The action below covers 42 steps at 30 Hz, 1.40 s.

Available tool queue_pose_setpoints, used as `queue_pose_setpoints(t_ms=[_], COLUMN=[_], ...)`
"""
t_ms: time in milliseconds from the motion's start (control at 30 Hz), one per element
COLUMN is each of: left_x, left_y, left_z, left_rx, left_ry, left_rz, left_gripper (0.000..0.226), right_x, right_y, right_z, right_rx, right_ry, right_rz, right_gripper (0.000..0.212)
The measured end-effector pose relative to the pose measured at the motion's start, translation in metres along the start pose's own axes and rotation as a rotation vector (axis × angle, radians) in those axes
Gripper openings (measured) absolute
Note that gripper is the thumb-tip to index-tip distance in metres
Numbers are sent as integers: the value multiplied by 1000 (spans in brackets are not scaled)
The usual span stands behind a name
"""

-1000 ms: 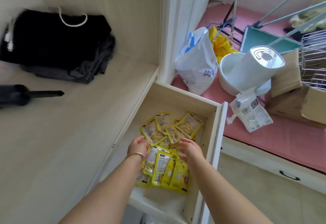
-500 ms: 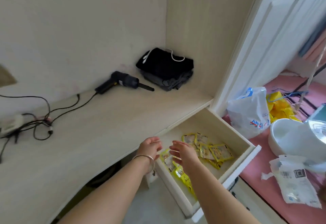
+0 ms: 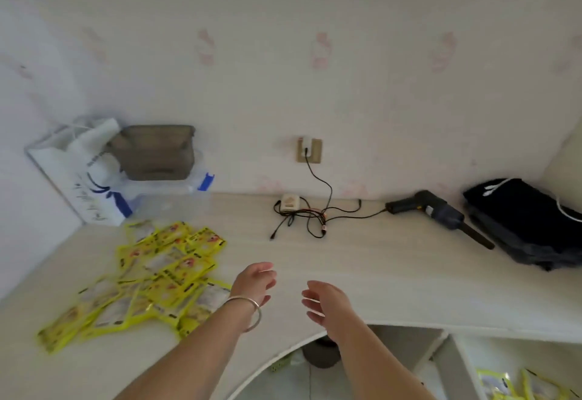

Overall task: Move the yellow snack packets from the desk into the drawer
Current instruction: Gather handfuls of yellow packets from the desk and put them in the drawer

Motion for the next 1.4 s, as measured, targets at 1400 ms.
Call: queue_pose_setpoints(t_ms=[1400], left_x=[101], left_y=[440], left_z=[108], left_rx=[-519], left_ry=[240], left_rz=[695], left_gripper=[69], right_x=[-92], right_y=[-499], right_z=[76], right_rx=[684], right_ry=[487], right_rz=[-1247], right_gripper=[28])
Point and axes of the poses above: each hand's wrist, its own z-axis towards the middle knuckle, its own y-axis out of the back of the hand, x = y × z, the point moved 9 cm from there along z, towards the middle knuckle, and after that the axes turned 4 degrees about y, right-handed, at the moved point
